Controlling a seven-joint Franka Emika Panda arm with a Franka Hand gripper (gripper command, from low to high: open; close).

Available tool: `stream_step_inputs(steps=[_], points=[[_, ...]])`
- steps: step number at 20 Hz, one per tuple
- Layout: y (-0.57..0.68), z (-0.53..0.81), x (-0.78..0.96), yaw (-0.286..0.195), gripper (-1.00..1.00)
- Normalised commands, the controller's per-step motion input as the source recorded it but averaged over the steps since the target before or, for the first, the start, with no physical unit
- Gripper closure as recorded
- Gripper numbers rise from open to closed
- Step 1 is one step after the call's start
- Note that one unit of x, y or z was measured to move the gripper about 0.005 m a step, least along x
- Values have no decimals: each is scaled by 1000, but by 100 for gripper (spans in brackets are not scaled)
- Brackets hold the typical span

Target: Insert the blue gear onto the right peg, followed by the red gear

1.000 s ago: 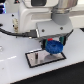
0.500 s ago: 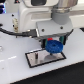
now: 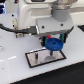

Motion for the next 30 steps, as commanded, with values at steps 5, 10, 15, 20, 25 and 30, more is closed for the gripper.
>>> stream_step_inputs(steps=[5, 10, 15, 20, 25, 30], points=[[-59, -67, 288, 0, 100], [-51, -29, 189, 0, 100], [-7, 295, 255, 0, 100], [-36, 346, 295, 0, 100], [-79, 16, 212, 0, 100], [-104, -96, 241, 0, 100]])
